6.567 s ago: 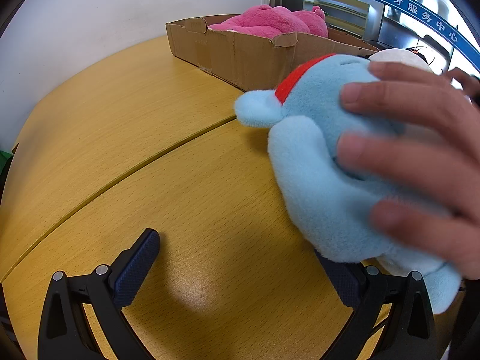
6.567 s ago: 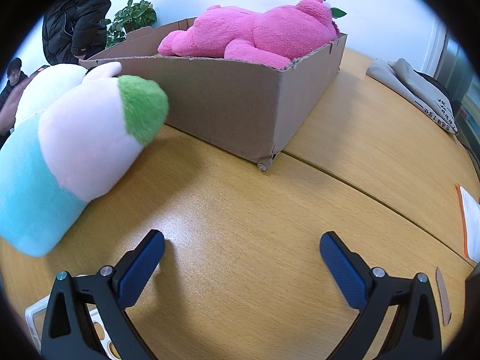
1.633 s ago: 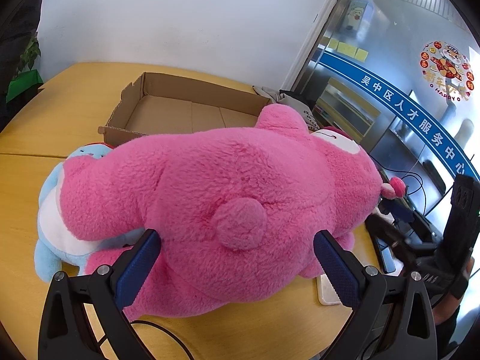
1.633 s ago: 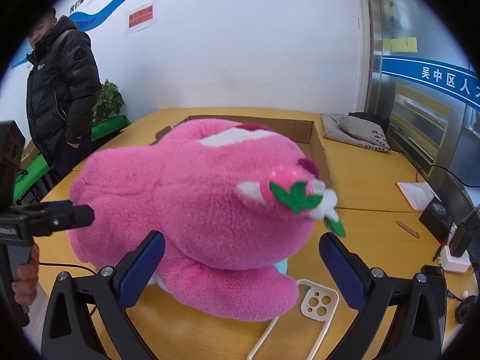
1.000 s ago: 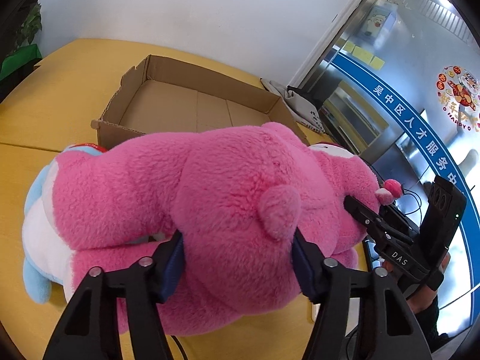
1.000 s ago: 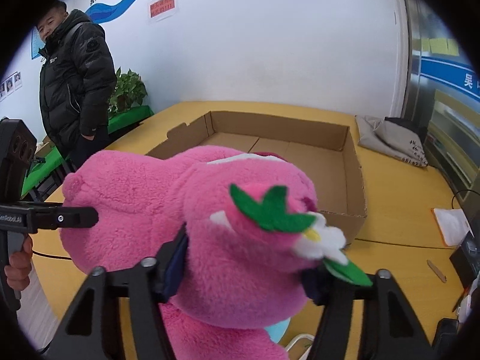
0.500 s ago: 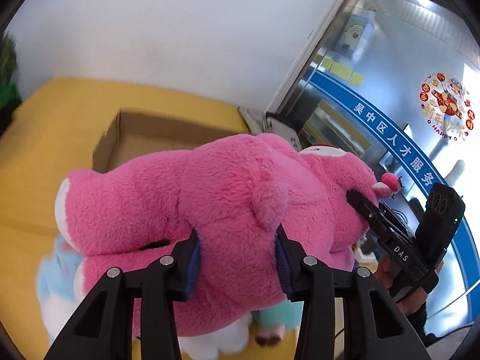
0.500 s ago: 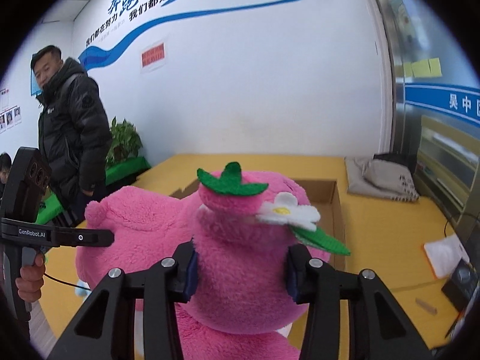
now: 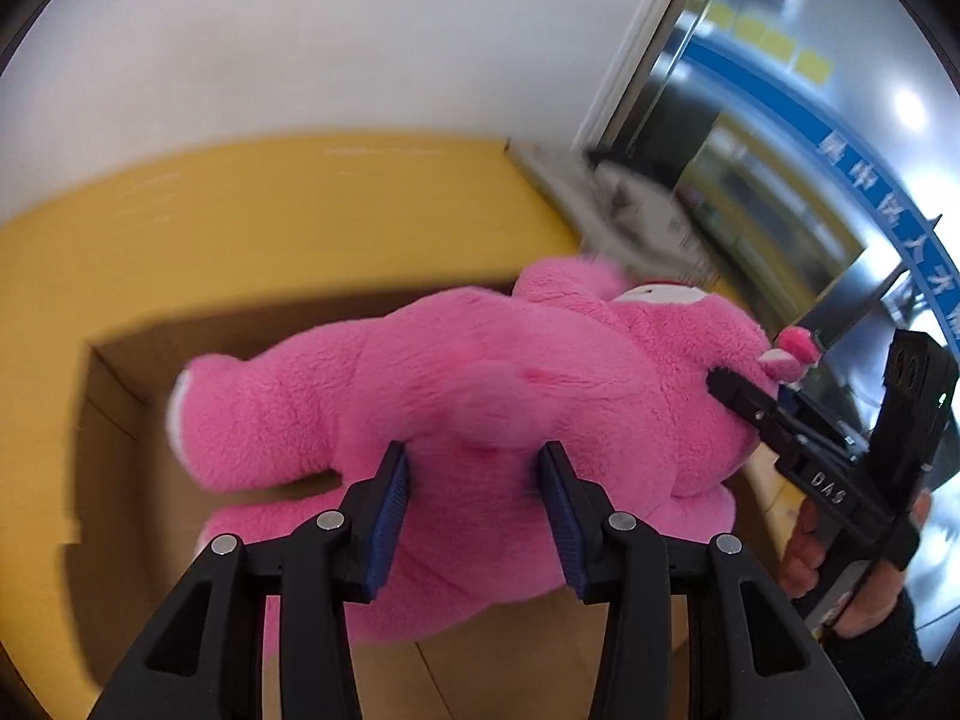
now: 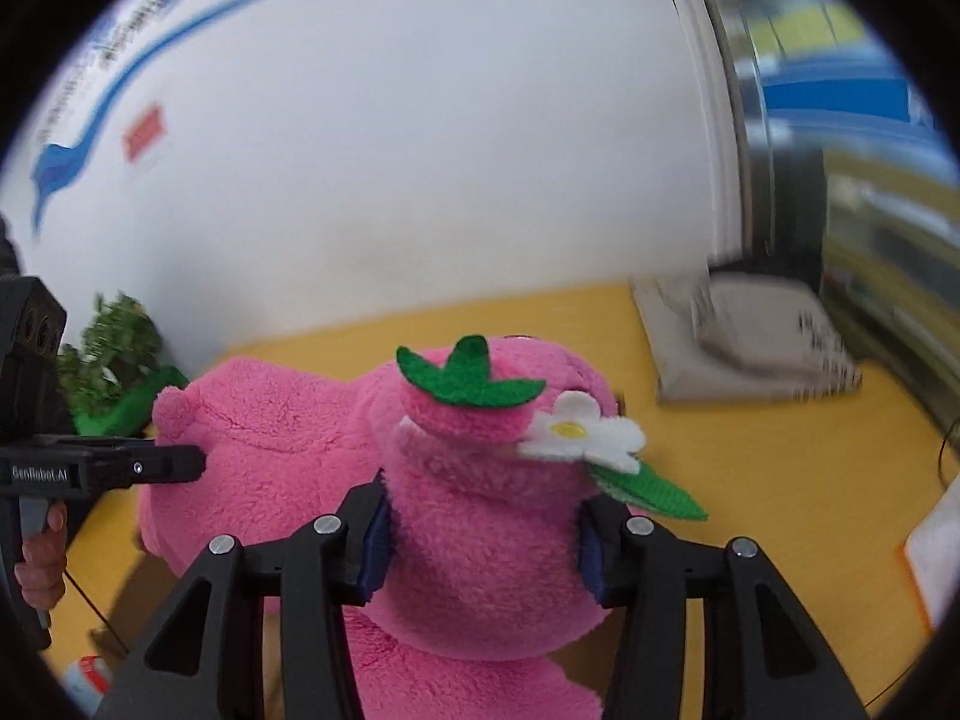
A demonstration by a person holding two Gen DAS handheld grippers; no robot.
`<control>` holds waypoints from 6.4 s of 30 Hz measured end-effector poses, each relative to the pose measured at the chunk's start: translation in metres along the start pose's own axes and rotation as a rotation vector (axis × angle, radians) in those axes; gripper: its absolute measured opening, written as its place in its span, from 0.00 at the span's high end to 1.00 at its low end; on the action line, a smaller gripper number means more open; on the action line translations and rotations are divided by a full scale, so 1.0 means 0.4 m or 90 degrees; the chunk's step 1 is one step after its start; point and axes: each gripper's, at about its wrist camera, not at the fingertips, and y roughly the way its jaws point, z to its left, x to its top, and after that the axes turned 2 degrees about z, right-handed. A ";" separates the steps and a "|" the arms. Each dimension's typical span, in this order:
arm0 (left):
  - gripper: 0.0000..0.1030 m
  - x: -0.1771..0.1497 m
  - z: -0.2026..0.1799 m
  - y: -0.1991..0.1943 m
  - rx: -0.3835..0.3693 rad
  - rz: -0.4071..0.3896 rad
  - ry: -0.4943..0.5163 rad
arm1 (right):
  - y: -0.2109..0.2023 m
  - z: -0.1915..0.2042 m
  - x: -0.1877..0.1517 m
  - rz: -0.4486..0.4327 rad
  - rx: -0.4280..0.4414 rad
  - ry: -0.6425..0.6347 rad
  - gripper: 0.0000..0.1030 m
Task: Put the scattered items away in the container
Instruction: 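Lift the pink bear with both grippers and lower it into the box, then open both grippers and withdraw them from the pink bear, then move both tools toward the light blue plush with the red band, then close both grippers on the light blue plush's body, then lift the light blue plush with both grippers and lower it beside the pink bear, then open both grippers and withdraw them from the light blue plush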
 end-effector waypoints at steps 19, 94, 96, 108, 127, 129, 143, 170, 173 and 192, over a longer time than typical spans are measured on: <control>0.00 -0.337 -0.030 -0.506 0.119 -0.196 0.023 | -0.296 -0.013 -0.117 0.045 0.015 -0.023 0.11; 0.06 -0.890 0.402 -0.465 -0.158 -0.053 -0.153 | -0.314 0.688 -0.708 0.282 0.309 0.039 0.13; 0.06 -0.895 0.398 -0.450 -0.188 -0.044 -0.152 | -0.291 0.700 -0.715 0.293 0.311 0.041 0.19; 0.21 -1.044 0.282 -0.548 -0.201 -0.048 -0.125 | -0.340 0.712 -0.789 0.384 0.384 -0.068 0.42; 0.63 -1.018 0.438 -0.480 -0.148 -0.021 -0.241 | -0.306 0.595 -0.729 0.289 0.303 0.096 0.43; 0.67 -1.020 0.426 -0.488 -0.131 -0.018 -0.232 | -0.304 0.583 -0.733 0.284 0.293 0.104 0.57; 0.75 -1.031 0.373 -0.536 -0.040 -0.014 -0.187 | -0.274 0.644 -0.741 0.315 0.304 0.023 0.76; 0.75 -0.244 0.255 -0.242 0.065 -0.014 -0.026 | 0.050 0.420 -0.228 0.259 0.138 0.017 0.88; 0.73 -0.260 0.310 -0.191 0.104 0.006 -0.055 | 0.104 0.429 -0.248 0.313 0.132 -0.001 0.85; 0.00 -0.479 0.093 -0.477 0.190 -0.225 -0.113 | -0.216 0.415 -0.257 0.112 -0.017 -0.121 0.21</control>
